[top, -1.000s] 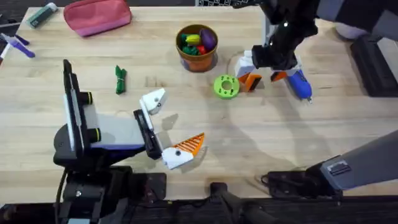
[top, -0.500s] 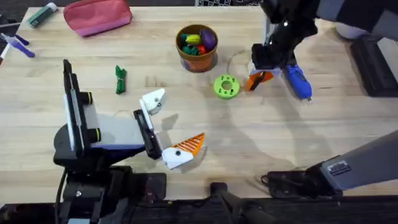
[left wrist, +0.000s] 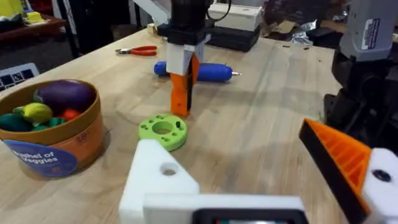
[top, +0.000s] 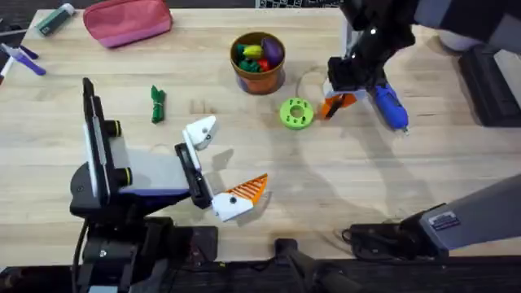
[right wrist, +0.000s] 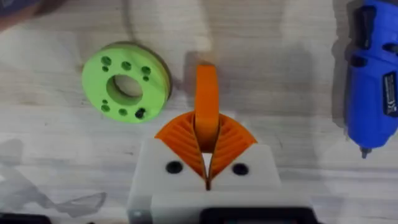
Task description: Pick up the gripper from the table and insert it into the empty holder that is missing its gripper. Then pick up a screw, insert it into the mounting hole, and use the screwdriver to tighten it. Finally, clean up the table by picking up the vegetable and placing it into the bucket.
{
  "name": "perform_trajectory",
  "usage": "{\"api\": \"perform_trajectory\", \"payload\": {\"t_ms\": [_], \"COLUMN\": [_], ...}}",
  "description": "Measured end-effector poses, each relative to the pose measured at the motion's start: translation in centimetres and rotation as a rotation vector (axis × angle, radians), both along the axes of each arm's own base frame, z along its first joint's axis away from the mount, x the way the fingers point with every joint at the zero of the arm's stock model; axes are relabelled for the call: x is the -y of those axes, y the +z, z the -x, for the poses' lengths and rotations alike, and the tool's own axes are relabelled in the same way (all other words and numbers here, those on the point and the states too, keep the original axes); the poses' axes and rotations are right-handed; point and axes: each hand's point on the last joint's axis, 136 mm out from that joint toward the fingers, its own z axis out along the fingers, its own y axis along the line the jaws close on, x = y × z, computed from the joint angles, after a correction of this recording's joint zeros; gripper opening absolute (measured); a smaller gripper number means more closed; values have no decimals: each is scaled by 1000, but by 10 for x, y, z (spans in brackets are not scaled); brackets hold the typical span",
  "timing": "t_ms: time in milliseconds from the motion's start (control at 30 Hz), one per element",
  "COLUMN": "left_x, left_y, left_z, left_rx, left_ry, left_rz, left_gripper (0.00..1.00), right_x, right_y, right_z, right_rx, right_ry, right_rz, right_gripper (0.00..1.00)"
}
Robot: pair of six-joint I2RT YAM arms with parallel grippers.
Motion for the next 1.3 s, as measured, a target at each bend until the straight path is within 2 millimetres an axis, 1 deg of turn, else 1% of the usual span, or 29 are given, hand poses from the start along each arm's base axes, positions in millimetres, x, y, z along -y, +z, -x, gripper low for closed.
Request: {"api": "perform_trajectory", "payload": {"t_ms": [100,200,333,400,467,567,800,1000,1167,1300], "left_x": [0,0,0,0,0,0,0,0,0,0], "left_y": [0,0,0,0,0,0,0,0,0,0], "left_z": [0,0,0,0,0,0,0,0,0,0], "left_rx": [0,0,0,0,0,0,0,0,0,0], "left_ry": [0,0,0,0,0,0,0,0,0,0], "left_rz": [0,0,0,0,0,0,0,0,0,0], "left_gripper": [985,985,985,987,985,985,984,985,985,985], "right_x": [-3,-9,-24,-31,-39,-48,-58,-79,-94,-112], "right_y": [16,43,78,90,98,106,108,118,124,135], "right_z": [2,5,9,12,11,4,-1,-7,-3,1], "right_rx": [39,114,217,247,281,341,451,597,667,708], "right_ry": [2,10,44,61,76,92,106,150,167,206], "right_rz": [-33,-92,-185,-224,-260,-303,-382,-549,-689,-850], "right_gripper": [13,13,13,12,12,12,12,12,12,12]}}
